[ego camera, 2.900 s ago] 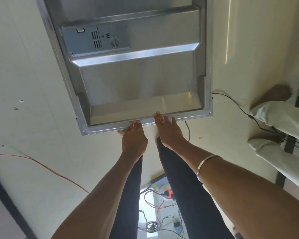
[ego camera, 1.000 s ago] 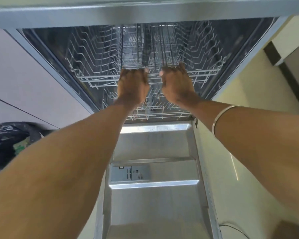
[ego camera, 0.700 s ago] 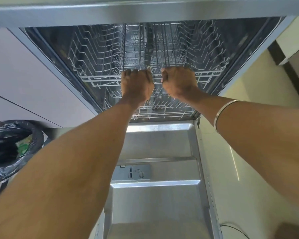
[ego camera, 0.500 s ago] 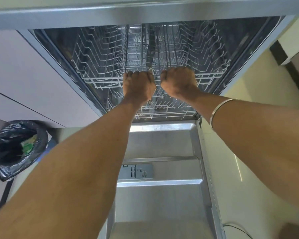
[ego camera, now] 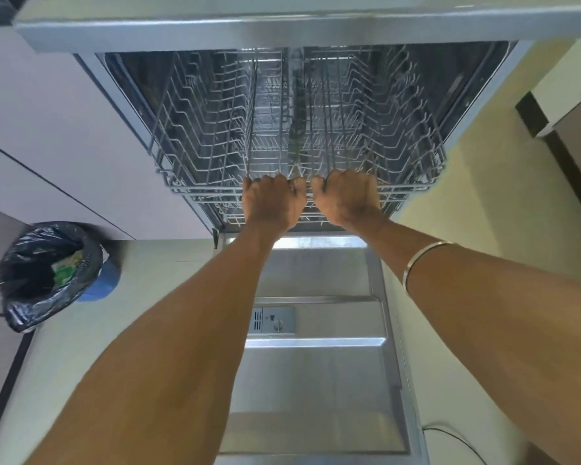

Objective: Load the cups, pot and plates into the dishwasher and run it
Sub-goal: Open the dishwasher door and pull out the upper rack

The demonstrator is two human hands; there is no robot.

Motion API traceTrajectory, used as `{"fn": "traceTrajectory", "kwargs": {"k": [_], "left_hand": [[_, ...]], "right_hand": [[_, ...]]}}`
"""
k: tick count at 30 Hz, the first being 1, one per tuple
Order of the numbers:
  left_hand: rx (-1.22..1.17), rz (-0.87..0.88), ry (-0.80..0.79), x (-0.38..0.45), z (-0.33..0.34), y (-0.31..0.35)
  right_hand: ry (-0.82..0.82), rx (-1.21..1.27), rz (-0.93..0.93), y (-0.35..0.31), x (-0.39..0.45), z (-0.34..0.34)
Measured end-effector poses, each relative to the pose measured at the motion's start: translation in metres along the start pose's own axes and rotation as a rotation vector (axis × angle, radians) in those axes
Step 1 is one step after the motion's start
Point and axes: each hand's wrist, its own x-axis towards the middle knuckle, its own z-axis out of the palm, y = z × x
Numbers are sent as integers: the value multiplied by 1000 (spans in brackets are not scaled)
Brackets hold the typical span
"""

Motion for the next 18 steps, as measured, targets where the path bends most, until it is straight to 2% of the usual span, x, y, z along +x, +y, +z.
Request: {"fn": "traceTrajectory", "kwargs": {"k": [9,15,18], "left_hand": [[28,0,-76,-44,-1,-1],[32,36,-119,-70,-6,-5],[52,58,-122,-97,-9,-5]], "right_hand": [[-7,-120,-119,-5,-49,2],[7,-178,-26,-15,-74,-1],[7,-106,2,-17,-100,-2]]}}
